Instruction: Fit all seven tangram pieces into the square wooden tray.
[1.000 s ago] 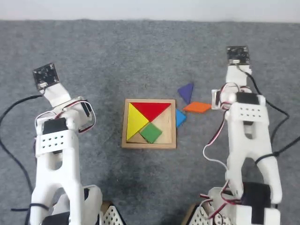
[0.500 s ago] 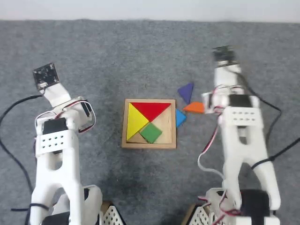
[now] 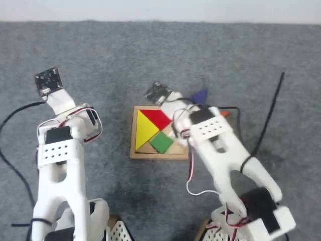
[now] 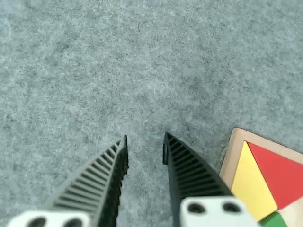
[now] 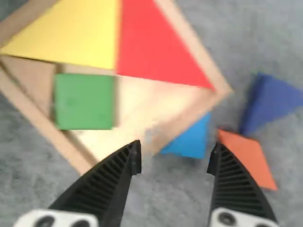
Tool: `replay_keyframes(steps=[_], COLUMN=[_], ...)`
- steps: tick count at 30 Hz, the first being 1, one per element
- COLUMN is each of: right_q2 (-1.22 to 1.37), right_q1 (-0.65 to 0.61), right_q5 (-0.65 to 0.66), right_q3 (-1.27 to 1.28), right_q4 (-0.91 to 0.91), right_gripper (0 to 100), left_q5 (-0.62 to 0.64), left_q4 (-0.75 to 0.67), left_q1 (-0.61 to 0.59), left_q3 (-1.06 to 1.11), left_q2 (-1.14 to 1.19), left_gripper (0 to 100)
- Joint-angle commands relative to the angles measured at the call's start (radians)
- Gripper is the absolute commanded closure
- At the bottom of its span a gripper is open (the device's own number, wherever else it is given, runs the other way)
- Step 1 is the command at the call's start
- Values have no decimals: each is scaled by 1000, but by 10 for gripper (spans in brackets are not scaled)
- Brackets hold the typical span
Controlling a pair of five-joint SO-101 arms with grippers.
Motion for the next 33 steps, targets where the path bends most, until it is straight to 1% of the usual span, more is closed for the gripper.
replay_keyframes(steps=[1,4,8,10,16,20,26,28,33], right_q2=[1,30,91,108,120,120,120,120,120], right_q1=[-45,-77,-85,-90,-159,-174,-174,-174,-174], right_q5=[15,18,74,77,80,84,84,84,84], right_q3=[-11,-11,-9,-9,-3,8,46,48,49], right_q4=[1,1,-33,-41,-39,-50,-114,-127,-134], right_gripper=[764,764,764,764,764,765,768,799,928], left_q5=[6,6,6,6,6,6,8,8,8], left_q4=[-26,-26,-26,-26,-26,-26,-26,-26,-25], left_q1=[5,5,5,5,3,3,0,-2,-2], left_q3=[-7,-7,-7,-7,-7,-7,-7,-7,-7], left_q2=[-40,-40,-40,-40,-40,-40,-40,-43,-43], left_gripper=[873,873,873,873,873,873,873,873,873])
